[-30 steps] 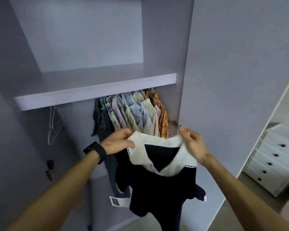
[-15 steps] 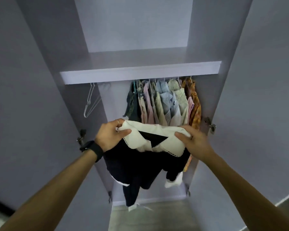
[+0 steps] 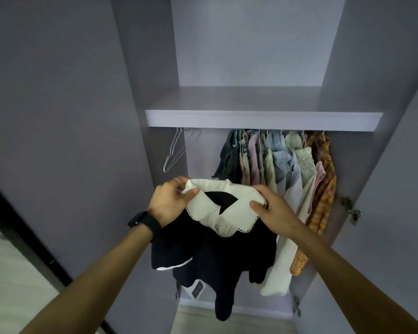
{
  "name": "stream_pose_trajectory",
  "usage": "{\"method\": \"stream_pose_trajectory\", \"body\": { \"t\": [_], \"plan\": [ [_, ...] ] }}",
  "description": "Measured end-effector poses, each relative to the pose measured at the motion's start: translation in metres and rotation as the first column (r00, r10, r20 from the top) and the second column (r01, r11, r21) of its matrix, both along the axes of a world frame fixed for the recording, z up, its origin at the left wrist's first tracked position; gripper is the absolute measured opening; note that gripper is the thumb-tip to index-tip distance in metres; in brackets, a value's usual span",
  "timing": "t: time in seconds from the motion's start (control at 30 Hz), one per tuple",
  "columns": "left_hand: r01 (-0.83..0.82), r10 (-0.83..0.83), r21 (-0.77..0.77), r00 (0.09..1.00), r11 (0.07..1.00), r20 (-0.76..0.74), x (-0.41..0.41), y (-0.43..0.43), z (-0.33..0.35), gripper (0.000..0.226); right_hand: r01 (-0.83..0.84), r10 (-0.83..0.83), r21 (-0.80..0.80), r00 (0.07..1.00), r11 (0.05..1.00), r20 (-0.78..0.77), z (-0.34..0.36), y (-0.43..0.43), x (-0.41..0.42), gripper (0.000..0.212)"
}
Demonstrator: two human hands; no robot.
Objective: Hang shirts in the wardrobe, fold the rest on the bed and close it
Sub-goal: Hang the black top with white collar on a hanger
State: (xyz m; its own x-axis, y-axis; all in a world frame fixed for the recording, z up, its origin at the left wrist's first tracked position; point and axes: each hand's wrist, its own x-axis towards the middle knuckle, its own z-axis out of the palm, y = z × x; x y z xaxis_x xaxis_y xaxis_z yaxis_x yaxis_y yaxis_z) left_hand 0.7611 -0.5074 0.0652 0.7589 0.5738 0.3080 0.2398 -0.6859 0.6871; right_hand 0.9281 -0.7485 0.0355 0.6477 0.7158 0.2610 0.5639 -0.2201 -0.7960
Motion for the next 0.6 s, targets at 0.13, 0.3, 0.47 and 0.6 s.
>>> {"method": "stream_pose_trajectory", "body": {
  "t": [0.13, 0.3, 0.47, 0.6],
  "plan": [
    [0.111, -0.11, -0.021, 0.994, 0.994, 0.016, 0.0, -0.003, 0.003, 0.012, -0.022, 0.019, 0.041, 0.997, 0.999, 0.079, 0.001, 0.025, -0.018, 0.026],
    [0.303, -0.305, -0.042, 0.952, 0.952, -0.041, -0.002, 0.002, 0.004, 0.038, -0.135, 0.13, 0.069, 0.989, 0.988, 0.069, 0.0, 0.056, -0.036, 0.03],
    [0.422, -0.403, 0.019, 0.878, 0.907, -0.259, -0.005, 0.018, -0.006, 0.055, -0.203, 0.198, 0.07, 0.977, 0.977, 0.081, -0.004, 0.078, -0.046, 0.026],
    [0.272, -0.227, 0.145, 0.936, 0.951, -0.27, -0.002, 0.029, -0.016, 0.026, -0.163, 0.159, 0.114, 0.986, 0.98, 0.044, -0.013, 0.093, -0.042, 0.028]
  ]
}}
